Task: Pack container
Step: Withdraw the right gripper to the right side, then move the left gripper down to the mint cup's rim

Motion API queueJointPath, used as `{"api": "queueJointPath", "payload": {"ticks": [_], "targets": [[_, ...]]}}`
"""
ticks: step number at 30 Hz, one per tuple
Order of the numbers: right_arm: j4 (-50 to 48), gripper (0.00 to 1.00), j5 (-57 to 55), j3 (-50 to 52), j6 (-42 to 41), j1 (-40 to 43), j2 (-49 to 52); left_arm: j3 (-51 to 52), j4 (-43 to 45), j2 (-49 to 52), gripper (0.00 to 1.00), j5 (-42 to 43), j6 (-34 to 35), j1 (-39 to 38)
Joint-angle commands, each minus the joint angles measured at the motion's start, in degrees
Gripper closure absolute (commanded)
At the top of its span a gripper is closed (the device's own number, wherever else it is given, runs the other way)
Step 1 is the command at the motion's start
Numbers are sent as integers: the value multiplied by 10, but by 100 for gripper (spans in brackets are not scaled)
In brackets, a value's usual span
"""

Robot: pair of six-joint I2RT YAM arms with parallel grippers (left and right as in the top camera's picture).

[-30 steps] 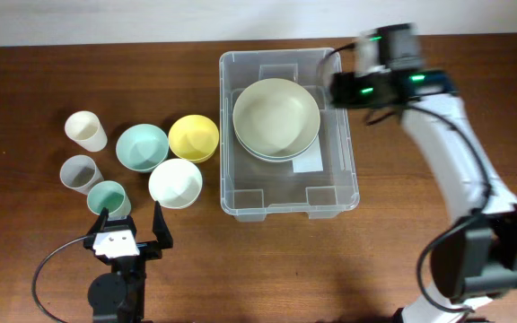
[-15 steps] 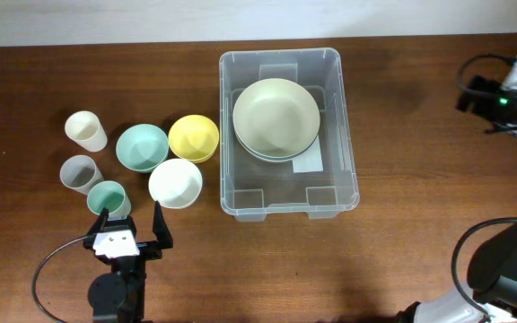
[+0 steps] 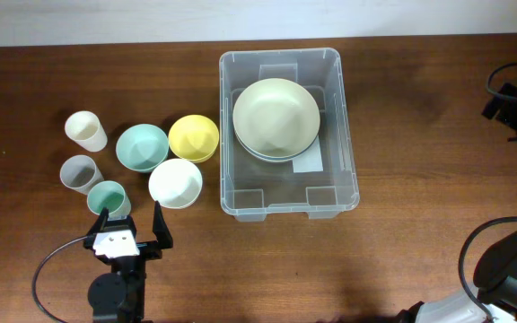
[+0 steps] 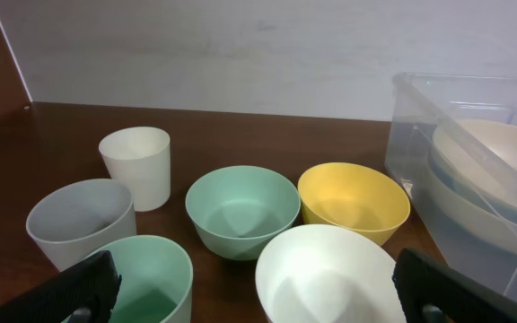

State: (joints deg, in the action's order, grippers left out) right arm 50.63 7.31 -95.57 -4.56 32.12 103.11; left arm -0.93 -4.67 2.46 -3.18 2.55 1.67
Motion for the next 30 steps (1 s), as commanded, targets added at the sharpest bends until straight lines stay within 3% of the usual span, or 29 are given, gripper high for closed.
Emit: {"api": "queueJointPath", "payload": {"ticks": [1, 11, 18, 21, 25, 30], "targets": [[0, 1, -5, -9, -2, 1, -14, 4, 1, -3, 0, 5, -9, -2], [0, 1, -5, -9, -2, 1, -14, 4, 15, -3, 0, -4, -9, -1], [0, 1, -5, -9, -2, 1, -14, -8, 151, -3, 0, -11, -11, -1], [0, 1, -5, -9, -2, 1, -14, -43, 117, 12, 0, -54, -5, -1], [0, 1, -5, -9, -2, 1, -14, -133, -7, 84, 0, -132, 30, -1], [0, 1, -5, -9, -2, 1, -14, -303, -90, 222, 0, -133, 30, -1]]}}
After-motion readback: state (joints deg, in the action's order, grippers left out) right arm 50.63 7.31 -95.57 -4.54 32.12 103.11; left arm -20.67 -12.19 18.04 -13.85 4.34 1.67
